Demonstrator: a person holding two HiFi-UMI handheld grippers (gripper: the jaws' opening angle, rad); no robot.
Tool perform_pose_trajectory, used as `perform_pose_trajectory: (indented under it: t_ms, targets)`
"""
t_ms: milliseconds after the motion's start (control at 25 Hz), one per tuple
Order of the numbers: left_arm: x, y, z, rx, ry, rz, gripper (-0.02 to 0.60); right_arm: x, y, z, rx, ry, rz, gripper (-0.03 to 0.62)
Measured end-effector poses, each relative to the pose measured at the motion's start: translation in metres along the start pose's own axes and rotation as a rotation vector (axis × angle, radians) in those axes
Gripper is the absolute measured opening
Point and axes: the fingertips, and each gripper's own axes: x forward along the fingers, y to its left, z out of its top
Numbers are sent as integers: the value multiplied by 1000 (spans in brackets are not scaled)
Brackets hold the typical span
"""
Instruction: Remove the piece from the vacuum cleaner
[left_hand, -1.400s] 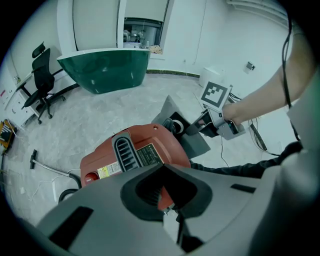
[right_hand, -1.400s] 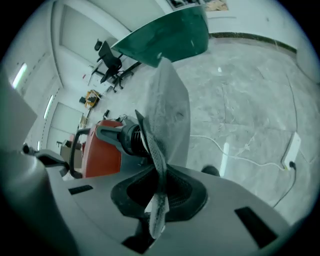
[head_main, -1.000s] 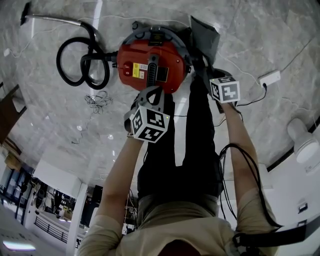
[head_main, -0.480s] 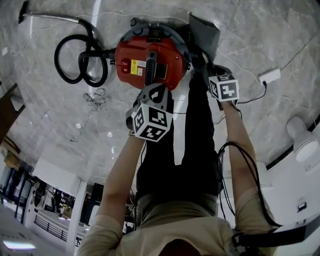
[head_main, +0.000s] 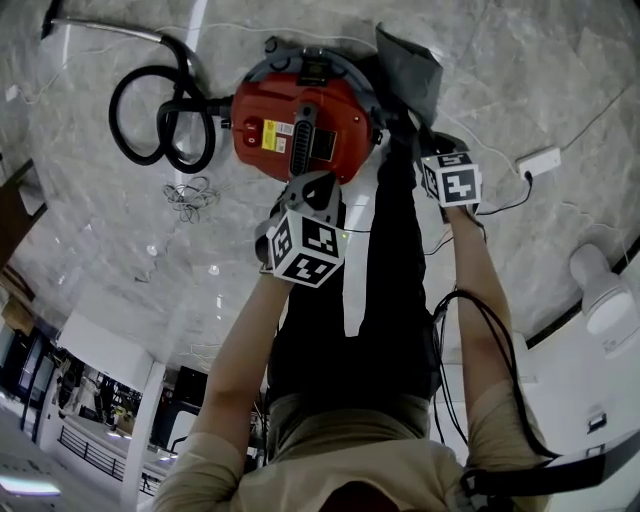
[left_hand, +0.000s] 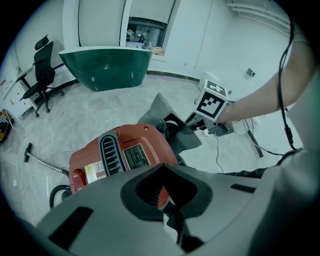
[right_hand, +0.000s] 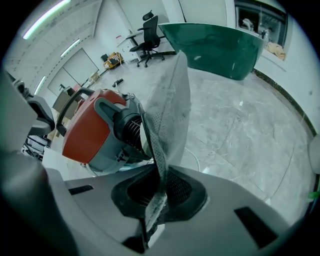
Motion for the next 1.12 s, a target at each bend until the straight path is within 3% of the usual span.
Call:
perform_pose_trajectory:
  t_ms: [480,680,880,1000,1120]
  targets:
    - [5,-10,4,8,-4,-1,3,2,-12,6,-6,24,-7,23]
    - [5,-11,2,3,-11,1,3,-5,-44,8,82,4,-84,19]
    - [5,-16,2,3,-11,-6,3,-22,-63,20,56,-7,-101,20]
    - [3,-17,5,5,-18,-10,3,-32,-67,25,104,-31,-98,20]
    - [-2,-13,12,6,-33,-10,3,-47,-70,31,218,-85,-63,20]
